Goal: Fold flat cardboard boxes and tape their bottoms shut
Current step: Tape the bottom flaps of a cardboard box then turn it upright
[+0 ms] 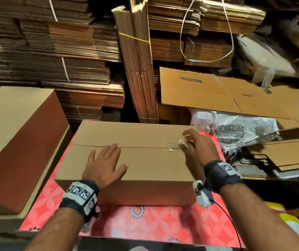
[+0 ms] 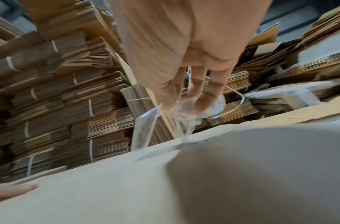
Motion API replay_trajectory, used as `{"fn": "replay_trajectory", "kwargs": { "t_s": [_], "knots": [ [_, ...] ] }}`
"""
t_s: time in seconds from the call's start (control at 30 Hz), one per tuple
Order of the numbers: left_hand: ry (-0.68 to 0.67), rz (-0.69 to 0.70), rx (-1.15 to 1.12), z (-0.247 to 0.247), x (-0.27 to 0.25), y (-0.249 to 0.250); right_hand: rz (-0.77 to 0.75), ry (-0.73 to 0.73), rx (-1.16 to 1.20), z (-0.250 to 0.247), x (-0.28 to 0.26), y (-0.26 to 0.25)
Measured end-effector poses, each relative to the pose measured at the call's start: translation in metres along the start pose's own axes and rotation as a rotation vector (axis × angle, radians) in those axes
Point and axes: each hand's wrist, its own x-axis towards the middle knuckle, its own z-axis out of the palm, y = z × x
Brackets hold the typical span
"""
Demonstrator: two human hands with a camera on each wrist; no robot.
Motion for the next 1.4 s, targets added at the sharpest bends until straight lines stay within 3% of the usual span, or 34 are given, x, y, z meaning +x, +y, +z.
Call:
{"fn": "replay_trajectory", "kwargs": {
  "t_s": [0.2, 0.3, 0.4, 0.5, 0.57, 0.7, 0.77, 0.87, 1.03, 1.17, 1.27, 1.4],
  "knots": [
    [0.01, 0.023, -0.021, -0.006, 0.015, 0.044, -0.053, -0.13, 0.082, 0.03, 0.005, -0.041],
    [0.004, 0.084, -0.014, -0.002, 0.022, 0.068, -0.054, -0.169, -0.077, 0.046, 0.007, -0.055],
    [-0.001, 0.135, 0.012, 0.004, 0.029, 0.087, -0.068, -0.071, -0.37, 0.056, 0.006, -0.063],
    [-0.015, 0.17, 0.034, 0.01, 0.034, 0.098, -0.004, 0.026, -0.364, 0.057, 0.008, -0.052],
    [0.001, 0.194, 0.07, 0.014, 0.034, 0.1, 0.089, 0.091, -0.179, 0.047, 0.008, -0.036],
    [0.011, 0.236, 0.113, 0.013, 0.035, 0.091, 0.371, 0.34, 0.47, -0.001, 0.014, 0.003],
    [0.011, 0.262, 0.129, 0.009, 0.038, 0.086, 0.429, 0.43, 0.764, -0.032, 0.017, 0.017],
    [0.009, 0.277, 0.119, 0.005, 0.042, 0.078, 0.43, 0.407, 1.038, -0.059, 0.017, 0.028],
    [-0.025, 0.235, 0.078, -0.002, 0.041, 0.089, 0.331, 0.302, 0.677, -0.044, 0.008, 0.033],
    [0.024, 0.245, 0.047, -0.001, 0.042, 0.133, 0.255, 0.017, 0.43, -0.025, 0.003, 0.025],
    [0.047, 0.154, 0.007, 0.011, 0.043, 0.181, 0.114, -0.173, 0.099, -0.003, 0.002, 0.035],
    [0.074, 0.026, 0.016, 0.028, 0.038, 0.206, -0.072, -0.153, -0.15, 0.018, 0.009, 0.056]
  ]
}}
